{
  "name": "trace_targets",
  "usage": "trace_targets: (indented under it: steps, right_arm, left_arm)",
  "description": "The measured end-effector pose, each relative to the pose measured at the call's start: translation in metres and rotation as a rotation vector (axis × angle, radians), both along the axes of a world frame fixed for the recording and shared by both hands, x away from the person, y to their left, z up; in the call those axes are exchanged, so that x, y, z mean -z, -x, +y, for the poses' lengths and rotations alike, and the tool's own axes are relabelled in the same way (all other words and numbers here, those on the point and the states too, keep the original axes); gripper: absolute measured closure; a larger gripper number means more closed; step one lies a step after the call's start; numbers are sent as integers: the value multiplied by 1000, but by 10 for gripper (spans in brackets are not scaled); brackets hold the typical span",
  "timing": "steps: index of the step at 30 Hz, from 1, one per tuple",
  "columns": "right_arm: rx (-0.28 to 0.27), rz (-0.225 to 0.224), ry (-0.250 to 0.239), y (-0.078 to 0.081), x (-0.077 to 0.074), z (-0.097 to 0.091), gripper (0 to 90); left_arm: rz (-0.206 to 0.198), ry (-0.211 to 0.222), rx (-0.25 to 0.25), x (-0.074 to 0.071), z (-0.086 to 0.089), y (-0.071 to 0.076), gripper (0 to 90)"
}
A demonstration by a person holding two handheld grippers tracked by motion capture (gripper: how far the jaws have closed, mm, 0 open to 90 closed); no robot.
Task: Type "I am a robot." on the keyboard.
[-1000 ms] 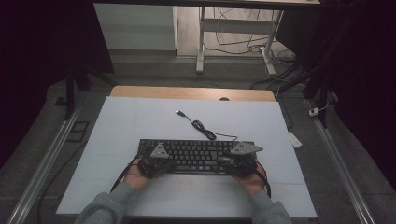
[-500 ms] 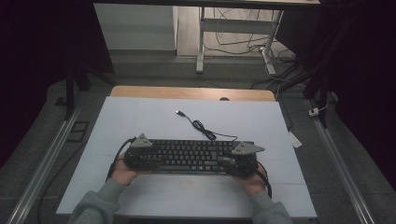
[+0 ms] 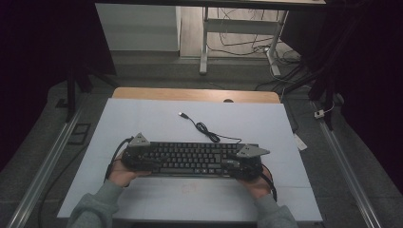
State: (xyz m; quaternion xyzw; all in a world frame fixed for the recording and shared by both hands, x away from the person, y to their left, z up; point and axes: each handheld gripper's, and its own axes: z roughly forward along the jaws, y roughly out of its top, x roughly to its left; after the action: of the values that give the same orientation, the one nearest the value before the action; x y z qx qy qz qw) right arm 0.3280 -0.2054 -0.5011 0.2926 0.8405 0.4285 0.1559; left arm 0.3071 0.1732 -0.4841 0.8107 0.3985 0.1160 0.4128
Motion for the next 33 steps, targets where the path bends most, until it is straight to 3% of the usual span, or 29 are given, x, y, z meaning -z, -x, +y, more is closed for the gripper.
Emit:
trace_targets:
  steps: [14, 22, 33]
  right_arm:
    - [2, 4, 13, 0, 1, 1, 488]
    - [2, 8, 20, -1, 2, 2, 488]
    - [4, 12, 29, -1, 3, 2, 488]
  left_arm:
    - [-6, -14, -12, -1, 4, -1, 296]
    - [-2, -35, -51, 1, 10, -4, 326]
    - [-13, -70, -77, 6, 19, -8, 498]
